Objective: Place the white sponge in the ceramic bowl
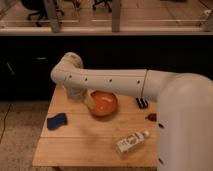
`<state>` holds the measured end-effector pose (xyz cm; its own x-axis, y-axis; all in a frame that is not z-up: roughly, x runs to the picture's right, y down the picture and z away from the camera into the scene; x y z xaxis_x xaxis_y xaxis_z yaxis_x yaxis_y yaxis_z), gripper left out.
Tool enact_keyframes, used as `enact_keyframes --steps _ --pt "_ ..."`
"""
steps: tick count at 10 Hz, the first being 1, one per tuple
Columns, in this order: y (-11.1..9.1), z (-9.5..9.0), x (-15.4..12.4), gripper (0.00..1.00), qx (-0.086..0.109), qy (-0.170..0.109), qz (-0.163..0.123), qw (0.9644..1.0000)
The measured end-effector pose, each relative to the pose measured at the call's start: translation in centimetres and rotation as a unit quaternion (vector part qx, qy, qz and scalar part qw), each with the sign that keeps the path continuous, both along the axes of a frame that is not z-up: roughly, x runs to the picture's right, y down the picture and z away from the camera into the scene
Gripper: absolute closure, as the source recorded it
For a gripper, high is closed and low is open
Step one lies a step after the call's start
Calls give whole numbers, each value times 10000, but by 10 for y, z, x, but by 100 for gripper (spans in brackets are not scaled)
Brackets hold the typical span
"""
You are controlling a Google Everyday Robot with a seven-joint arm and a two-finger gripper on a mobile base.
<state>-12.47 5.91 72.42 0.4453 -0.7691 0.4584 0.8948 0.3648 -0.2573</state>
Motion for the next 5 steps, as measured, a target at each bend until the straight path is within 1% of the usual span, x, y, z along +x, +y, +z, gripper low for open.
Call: enact_keyframes --steps 1,5 --pt "0 1 -1 20 -13 -27 -49 10000" --pt "-2 10 -22 20 -91 -252 -358 9990"
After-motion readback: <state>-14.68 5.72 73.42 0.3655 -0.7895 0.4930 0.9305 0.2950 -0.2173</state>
